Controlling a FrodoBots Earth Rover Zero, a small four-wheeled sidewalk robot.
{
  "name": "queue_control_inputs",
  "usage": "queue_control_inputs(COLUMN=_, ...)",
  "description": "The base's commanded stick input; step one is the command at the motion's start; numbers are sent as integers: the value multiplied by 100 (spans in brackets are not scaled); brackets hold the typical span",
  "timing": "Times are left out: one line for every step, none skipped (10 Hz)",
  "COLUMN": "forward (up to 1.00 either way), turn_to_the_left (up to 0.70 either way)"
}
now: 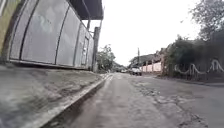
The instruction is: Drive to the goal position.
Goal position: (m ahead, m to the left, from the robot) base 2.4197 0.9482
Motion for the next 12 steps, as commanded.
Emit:
queue_control_inputs(forward=100, turn_to_the_left=0)
queue_control_inputs(forward=100, turn_to_the_left=0)
queue_control_inputs(forward=100, turn_to_the_left=0)
queue_control_inputs(forward=100, turn_to_the_left=0)
queue_control_inputs(forward=100, turn_to_the_left=-1)
queue_control_inputs(forward=100, turn_to_the_left=-3)
queue_control_inputs(forward=100, turn_to_the_left=-4)
queue_control_inputs(forward=100, turn_to_the_left=-3)
queue_control_inputs(forward=100, turn_to_the_left=-17)
queue_control_inputs(forward=100, turn_to_the_left=-36)
queue_control_inputs(forward=100, turn_to_the_left=-38)
queue_control_inputs(forward=100, turn_to_the_left=-33)
